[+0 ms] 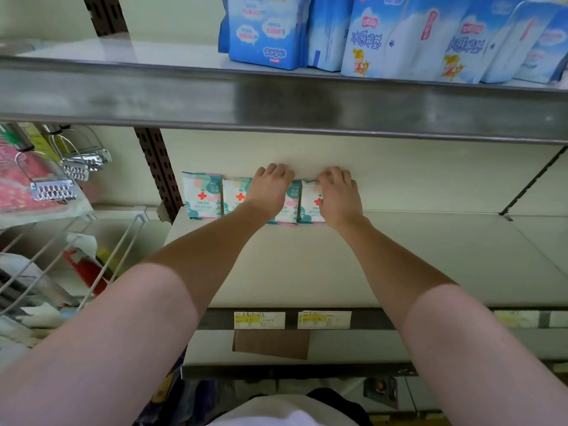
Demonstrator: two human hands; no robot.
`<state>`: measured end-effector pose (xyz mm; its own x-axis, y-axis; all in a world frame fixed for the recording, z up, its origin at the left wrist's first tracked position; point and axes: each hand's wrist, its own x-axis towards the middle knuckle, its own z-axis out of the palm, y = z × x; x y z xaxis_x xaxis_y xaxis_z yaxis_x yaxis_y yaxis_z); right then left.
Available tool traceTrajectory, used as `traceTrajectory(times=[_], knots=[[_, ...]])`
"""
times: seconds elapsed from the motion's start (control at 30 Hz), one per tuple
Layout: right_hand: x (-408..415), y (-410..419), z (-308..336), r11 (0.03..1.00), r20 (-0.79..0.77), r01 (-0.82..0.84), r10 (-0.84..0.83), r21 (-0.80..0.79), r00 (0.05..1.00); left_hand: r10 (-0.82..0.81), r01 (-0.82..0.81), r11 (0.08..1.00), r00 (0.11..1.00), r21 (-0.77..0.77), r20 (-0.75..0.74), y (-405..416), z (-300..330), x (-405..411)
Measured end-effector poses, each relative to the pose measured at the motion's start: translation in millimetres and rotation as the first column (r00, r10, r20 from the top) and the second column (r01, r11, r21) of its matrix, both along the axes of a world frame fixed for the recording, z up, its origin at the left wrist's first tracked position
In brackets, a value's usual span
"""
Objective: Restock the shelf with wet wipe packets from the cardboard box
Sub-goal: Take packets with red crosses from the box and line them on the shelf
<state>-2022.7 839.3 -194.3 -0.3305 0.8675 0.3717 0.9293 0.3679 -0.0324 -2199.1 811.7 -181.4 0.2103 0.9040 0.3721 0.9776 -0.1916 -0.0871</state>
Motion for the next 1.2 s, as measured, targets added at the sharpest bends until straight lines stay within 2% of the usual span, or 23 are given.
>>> traceTrajectory(times=[0.2, 0.5, 0.73, 1.0, 1.2], knots=[[-0.9, -20.4, 1.5, 0.998, 0.044, 0.025, -0.023, -0.049, 0.999, 0.011, -0.011, 1.0, 1.0, -0.021, -0.005, -14.9, -1.4, -5.4], [-10.8, -57.5, -21.1, 0.985, -0.038, -0.07, 0.064, -0.158, 0.997, 0.04, -0.043, 0.994, 0.999, -0.096, -0.03, -51.4, -7.8, -10.8], [-11.5, -92.8, -22.5, 0.97, -0.033, -0.161, 0.157, -0.181, 0.987, 0.143, -0.151, 0.979, 0.987, -0.14, -0.068, -103.7, -13.3, -12.9], [-21.6, -158.9, -18.0, 0.891, -0.121, -0.359, 0.338, -0.279, 0.933, 0.31, -0.342, 0.917, 0.935, -0.205, -0.17, -210.7, -15.7, -9.3], [-46.5, -228.3, -38.0, 0.779, -0.258, -0.57, 0.513, -0.26, 0.819, 0.459, -0.498, 0.816, 0.867, -0.295, -0.193, -297.6, -30.6, -18.6]])
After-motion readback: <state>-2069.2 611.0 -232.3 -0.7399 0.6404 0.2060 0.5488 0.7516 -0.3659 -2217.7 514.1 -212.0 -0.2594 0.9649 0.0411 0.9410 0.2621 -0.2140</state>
